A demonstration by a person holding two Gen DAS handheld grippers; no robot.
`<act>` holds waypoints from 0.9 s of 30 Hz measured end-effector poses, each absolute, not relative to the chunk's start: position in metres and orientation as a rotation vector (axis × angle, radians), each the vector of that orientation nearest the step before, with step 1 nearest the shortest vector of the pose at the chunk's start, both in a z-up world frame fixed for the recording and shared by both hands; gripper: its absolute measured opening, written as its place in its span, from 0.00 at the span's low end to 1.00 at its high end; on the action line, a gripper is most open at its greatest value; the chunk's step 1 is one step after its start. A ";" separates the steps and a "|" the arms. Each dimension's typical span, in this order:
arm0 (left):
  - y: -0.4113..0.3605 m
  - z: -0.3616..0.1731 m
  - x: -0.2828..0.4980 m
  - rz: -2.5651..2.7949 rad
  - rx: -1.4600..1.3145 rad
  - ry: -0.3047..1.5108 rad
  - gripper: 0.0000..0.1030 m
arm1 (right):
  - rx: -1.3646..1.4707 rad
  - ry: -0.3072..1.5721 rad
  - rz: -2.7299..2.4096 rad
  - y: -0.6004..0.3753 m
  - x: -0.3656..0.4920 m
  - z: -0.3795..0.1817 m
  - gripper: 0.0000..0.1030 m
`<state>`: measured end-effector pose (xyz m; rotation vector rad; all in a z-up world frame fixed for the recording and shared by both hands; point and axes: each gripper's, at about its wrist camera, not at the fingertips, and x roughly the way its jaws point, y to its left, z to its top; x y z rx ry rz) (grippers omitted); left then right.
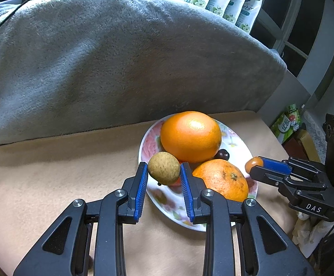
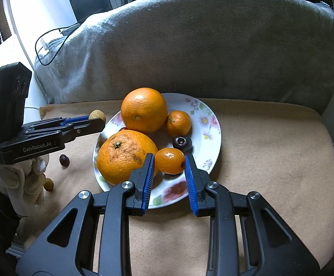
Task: Organize fruits
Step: 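Open both tools over the plate, releasing the brown fruit and kumquat, then withdraw both tools from the plate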
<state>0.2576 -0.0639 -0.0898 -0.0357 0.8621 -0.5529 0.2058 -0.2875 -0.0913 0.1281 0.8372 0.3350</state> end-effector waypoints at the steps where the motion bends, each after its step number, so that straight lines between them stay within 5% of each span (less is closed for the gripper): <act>1: -0.064 -0.089 0.258 -0.554 -0.036 0.861 0.30 | 0.126 0.836 0.334 -0.287 0.205 -0.091 0.28; 3: -0.063 -0.088 0.258 -0.558 -0.037 0.857 0.35 | 0.124 0.825 0.331 -0.287 0.205 -0.090 0.52; 5: -0.063 -0.086 0.257 -0.558 -0.034 0.856 0.37 | 0.123 0.807 0.330 -0.286 0.203 -0.087 0.63; 10: -0.064 -0.085 0.257 -0.557 -0.035 0.853 0.48 | 0.115 0.796 0.342 -0.285 0.201 -0.083 0.63; 15: -0.064 -0.082 0.254 -0.544 -0.029 0.839 0.64 | 0.100 0.783 0.341 -0.282 0.198 -0.081 0.79; 19: -0.064 -0.079 0.253 -0.531 -0.014 0.830 0.76 | 0.083 0.783 0.344 -0.279 0.196 -0.080 0.81; 27: -0.067 -0.073 0.246 -0.483 0.021 0.811 0.76 | 0.024 0.770 0.332 -0.270 0.188 -0.075 0.88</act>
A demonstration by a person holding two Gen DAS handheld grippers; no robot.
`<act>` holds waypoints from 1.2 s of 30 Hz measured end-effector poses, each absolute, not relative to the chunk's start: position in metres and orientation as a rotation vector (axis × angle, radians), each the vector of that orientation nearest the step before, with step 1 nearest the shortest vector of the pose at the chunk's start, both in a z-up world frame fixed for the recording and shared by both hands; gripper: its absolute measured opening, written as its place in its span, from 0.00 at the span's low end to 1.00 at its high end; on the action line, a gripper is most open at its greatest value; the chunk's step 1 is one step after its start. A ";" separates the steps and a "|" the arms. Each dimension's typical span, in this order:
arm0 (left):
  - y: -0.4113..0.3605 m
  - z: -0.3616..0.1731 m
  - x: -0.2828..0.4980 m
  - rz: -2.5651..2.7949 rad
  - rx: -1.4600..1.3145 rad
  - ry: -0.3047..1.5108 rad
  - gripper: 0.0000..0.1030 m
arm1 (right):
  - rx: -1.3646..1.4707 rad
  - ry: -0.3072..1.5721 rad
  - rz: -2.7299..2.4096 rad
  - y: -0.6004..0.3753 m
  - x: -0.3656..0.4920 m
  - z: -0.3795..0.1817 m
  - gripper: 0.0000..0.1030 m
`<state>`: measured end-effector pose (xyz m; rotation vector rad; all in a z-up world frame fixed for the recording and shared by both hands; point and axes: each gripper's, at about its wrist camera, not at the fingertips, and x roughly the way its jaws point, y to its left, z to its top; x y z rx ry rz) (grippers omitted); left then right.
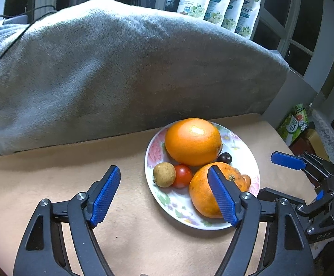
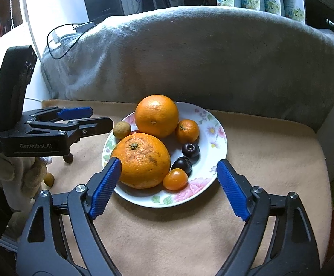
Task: Organize fruits
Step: 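Withdraw both tools from the plate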
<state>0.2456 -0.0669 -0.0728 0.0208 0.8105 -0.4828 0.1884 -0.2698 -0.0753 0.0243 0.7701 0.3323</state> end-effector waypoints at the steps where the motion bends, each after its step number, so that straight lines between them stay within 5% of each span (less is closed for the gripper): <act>1: -0.067 -0.072 0.245 -0.483 0.023 0.808 0.76 | 0.021 0.767 0.332 -0.270 0.188 -0.075 0.90; 36: -0.012 -0.036 0.184 -0.412 0.000 0.705 0.76 | -0.002 0.691 0.324 -0.239 0.145 -0.040 0.92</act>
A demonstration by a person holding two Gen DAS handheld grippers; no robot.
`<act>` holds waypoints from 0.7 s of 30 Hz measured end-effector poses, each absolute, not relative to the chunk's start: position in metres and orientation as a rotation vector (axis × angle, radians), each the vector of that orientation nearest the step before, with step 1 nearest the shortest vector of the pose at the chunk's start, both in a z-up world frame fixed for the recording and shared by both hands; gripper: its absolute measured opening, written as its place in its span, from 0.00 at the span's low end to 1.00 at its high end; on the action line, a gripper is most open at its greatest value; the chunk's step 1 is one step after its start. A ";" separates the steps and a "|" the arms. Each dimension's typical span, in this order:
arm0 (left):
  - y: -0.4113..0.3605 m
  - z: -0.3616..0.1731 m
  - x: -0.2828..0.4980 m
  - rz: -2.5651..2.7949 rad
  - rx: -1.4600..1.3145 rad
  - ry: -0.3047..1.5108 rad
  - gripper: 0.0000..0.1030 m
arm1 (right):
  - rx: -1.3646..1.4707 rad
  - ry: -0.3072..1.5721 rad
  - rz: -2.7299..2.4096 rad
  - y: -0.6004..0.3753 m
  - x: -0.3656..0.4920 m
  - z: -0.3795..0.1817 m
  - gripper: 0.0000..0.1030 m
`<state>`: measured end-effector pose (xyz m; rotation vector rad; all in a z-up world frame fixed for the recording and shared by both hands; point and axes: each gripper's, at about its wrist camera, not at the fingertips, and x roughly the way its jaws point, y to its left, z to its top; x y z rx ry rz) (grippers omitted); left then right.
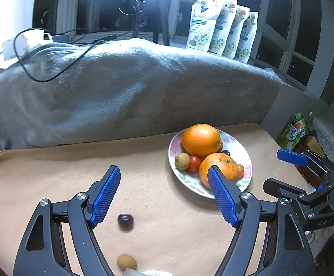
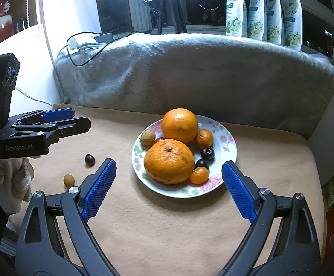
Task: Organize fruits
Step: 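Withdraw both tools from the plate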
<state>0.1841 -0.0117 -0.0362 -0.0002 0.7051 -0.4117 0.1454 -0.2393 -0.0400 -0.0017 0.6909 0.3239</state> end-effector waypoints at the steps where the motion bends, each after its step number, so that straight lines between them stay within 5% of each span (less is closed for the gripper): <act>1: -0.009 -0.036 0.183 -0.407 -0.002 0.705 0.76 | -0.006 0.690 0.326 -0.237 0.144 -0.040 0.92; 21: 0.084 -0.052 0.167 -0.280 -0.086 0.730 0.76 | -0.067 0.708 0.455 -0.169 0.141 -0.047 0.92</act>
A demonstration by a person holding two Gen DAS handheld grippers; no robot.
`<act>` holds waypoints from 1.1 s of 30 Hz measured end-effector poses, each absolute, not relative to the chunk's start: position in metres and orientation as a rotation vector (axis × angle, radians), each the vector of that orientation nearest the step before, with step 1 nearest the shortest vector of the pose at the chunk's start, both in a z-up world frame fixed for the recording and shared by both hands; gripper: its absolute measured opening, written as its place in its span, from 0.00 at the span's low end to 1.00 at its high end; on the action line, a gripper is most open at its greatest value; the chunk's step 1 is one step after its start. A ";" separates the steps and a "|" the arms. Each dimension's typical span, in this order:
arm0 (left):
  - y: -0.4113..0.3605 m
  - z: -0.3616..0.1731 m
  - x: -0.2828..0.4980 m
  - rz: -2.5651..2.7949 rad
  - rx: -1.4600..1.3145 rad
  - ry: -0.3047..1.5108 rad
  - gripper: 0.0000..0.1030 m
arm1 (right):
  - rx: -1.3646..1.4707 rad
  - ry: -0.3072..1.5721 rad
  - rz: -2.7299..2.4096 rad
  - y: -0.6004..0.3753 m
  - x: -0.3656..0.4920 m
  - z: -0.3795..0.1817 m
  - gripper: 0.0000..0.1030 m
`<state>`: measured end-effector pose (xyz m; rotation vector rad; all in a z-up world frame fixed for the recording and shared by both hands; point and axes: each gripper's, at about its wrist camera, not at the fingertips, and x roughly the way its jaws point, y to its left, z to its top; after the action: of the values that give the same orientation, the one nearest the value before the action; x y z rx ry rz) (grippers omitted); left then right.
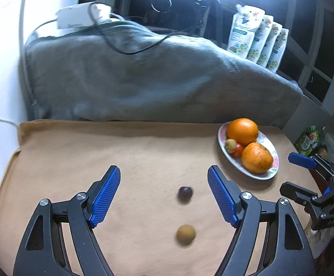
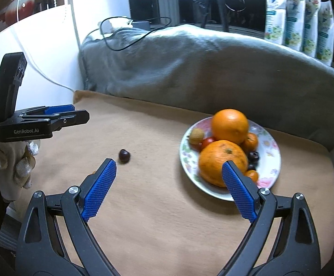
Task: Organize fruits
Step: 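Withdraw both tools from the plate, then move the left tool to a brown round fruit while the right tool approaches the dark cherry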
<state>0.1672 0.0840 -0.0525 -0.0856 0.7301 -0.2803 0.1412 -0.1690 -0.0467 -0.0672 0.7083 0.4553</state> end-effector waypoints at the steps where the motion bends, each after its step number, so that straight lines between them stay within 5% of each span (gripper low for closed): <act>1: 0.087 -0.054 0.165 -0.276 -0.089 0.732 0.76 | -0.070 0.710 0.463 -0.166 0.142 -0.047 0.92; 18: 0.092 -0.077 0.122 -0.274 -0.071 0.748 0.76 | 0.036 0.804 0.566 -0.137 0.175 -0.061 0.92; 27: 0.076 -0.094 0.115 -0.337 -0.093 0.814 0.61 | 0.106 0.879 0.609 -0.129 0.196 -0.074 0.92; 33: 0.064 -0.107 0.112 -0.379 -0.097 0.858 0.50 | 0.130 0.947 0.657 -0.116 0.209 -0.090 0.71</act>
<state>0.1122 0.0641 -0.1068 -0.0973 0.8577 -0.3791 0.2090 -0.1159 -0.0897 0.1298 0.9472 0.6568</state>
